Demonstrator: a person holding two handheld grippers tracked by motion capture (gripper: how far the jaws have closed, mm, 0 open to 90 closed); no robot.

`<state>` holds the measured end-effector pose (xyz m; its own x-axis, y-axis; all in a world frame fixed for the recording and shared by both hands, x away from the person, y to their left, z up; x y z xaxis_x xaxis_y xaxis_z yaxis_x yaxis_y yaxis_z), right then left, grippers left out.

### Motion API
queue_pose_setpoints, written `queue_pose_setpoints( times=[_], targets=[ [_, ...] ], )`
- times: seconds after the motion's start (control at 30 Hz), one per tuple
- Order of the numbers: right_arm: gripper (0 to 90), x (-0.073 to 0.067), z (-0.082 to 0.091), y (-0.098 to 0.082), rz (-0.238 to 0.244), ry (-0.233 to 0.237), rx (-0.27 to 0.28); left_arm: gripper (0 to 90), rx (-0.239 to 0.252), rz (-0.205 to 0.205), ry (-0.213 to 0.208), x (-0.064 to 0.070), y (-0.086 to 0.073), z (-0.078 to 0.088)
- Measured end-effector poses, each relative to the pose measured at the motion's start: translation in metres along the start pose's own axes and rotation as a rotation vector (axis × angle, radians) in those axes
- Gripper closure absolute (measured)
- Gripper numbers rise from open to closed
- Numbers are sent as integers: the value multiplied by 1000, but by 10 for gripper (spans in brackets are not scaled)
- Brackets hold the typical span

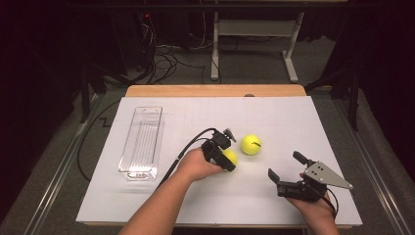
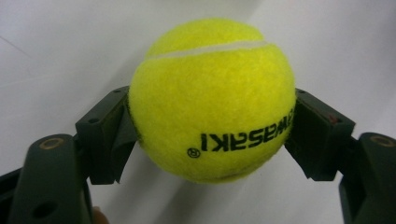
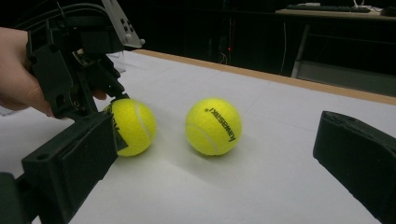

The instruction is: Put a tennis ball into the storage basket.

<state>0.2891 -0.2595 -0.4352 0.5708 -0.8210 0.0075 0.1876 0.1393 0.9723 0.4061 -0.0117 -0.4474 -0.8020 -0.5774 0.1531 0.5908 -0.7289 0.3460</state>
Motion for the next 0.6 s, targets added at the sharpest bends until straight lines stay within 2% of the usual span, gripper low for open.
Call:
queue_pose_setpoints(
  times=[0.1, 0.47, 0.6],
  targets=[
    [2, 0, 0, 0, -1, -1, 1, 262, -6, 13, -5, -1, 1, 0],
    [2, 1, 1, 0, -4, 0, 4, 267, -16, 0, 15, 2, 2, 2],
    [2, 1, 1, 0, -4, -2, 4, 267, -18, -6, 8, 4, 1, 4]
  ],
)
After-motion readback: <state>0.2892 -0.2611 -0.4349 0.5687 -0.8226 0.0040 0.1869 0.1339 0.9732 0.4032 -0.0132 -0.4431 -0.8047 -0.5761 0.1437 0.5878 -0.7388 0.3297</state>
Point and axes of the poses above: each handheld gripper's, and its own axes: z roughly backward along the jaws, y roughly out of its top, x roughly to its right, the point moved 2 cm from there along -z, roughly forward along the jaws, and after that the axes turned 2 degrees about y, right-handed, at the moved point
